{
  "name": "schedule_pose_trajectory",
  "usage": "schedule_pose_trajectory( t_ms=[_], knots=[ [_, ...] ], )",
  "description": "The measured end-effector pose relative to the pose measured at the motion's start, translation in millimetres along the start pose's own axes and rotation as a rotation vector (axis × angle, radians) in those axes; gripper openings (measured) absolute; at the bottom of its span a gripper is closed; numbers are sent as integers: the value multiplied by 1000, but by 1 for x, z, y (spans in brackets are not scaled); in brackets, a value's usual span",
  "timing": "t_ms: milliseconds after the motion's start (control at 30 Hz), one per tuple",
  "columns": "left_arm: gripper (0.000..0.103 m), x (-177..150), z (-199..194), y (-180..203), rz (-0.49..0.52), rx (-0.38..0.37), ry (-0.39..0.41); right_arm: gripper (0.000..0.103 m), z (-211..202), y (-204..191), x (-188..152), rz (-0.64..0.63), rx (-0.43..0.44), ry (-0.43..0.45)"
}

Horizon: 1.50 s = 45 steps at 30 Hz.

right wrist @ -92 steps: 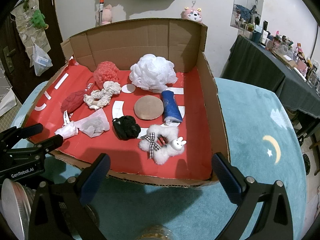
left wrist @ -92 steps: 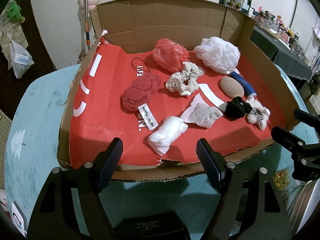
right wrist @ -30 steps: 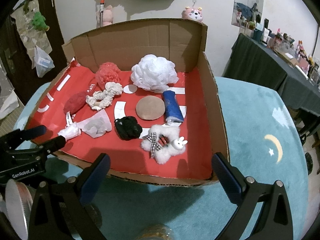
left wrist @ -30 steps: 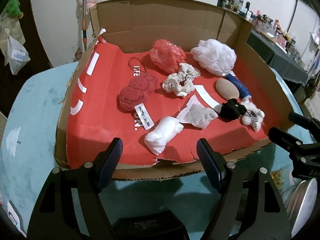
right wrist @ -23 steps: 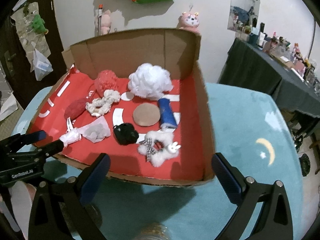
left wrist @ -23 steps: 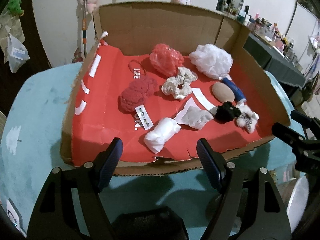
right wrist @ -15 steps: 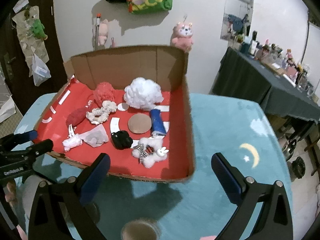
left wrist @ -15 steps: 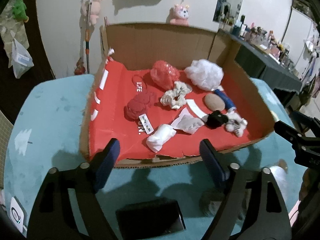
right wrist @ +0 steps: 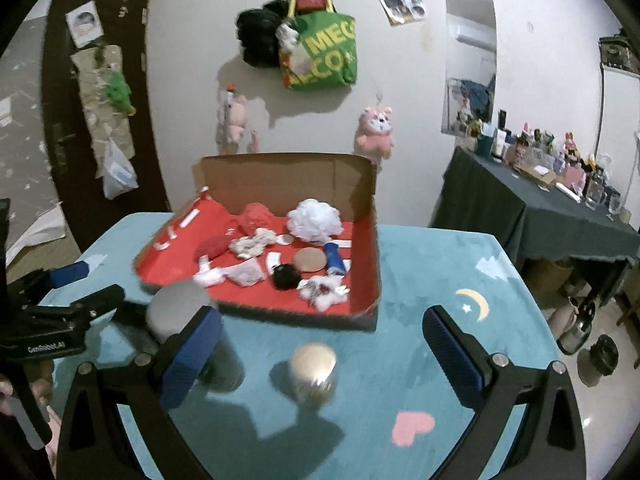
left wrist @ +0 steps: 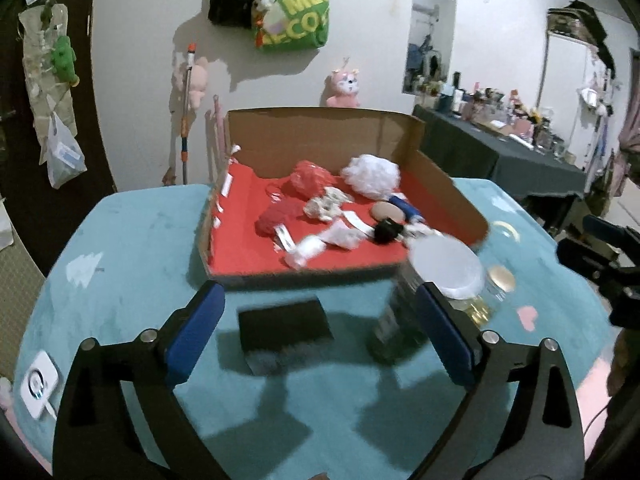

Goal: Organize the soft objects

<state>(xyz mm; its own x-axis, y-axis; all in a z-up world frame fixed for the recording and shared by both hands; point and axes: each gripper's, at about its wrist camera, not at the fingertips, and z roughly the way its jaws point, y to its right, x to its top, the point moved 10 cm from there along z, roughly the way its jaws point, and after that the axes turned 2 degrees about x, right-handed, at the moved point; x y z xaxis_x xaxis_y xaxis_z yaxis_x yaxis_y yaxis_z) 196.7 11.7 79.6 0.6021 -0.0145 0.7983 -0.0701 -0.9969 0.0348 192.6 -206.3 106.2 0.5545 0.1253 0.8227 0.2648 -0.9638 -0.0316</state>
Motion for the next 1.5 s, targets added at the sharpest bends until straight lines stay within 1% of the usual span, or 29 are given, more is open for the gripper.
schedule_pose_trajectory(
  t_ms=[133, 200, 300, 433, 500, 667, 767, 833, 933, 1500],
  knots=[
    [98, -30, -11, 17, 8, -40, -2, 103, -7, -13, -33, -2, 19, -4],
    [98, -45, -9, 24, 14, -55, -24, 103, -3, -17, -51, 5, 29, -29],
    [98, -68, 2, 31, 20, -56, -65, 103, 9, -19, -79, 16, 28, -72],
    [98, -95, 26, 33, 16, -41, -136, 103, 34, -16, -111, 44, 25, -146],
    [98, -105, 38, 32, 9, -26, -165, 103, 44, -14, -120, 45, 18, -171],
    [98, -118, 57, 23, -15, 36, -209, 103, 69, -10, -142, 46, -5, -239],
    [98, -123, 68, 21, -20, 56, -237, 103, 78, -4, -148, 52, -27, -261],
    [99, -124, 70, 21, -8, 73, -236, 103, 83, -1, -151, 64, -29, -281],
    [100, -124, 74, 20, -5, 84, -239, 103, 84, 1, -151, 80, -42, -286],
    [102, -124, 76, 19, -15, 84, -248, 103, 84, 3, -152, 80, -51, -286]
  ],
)
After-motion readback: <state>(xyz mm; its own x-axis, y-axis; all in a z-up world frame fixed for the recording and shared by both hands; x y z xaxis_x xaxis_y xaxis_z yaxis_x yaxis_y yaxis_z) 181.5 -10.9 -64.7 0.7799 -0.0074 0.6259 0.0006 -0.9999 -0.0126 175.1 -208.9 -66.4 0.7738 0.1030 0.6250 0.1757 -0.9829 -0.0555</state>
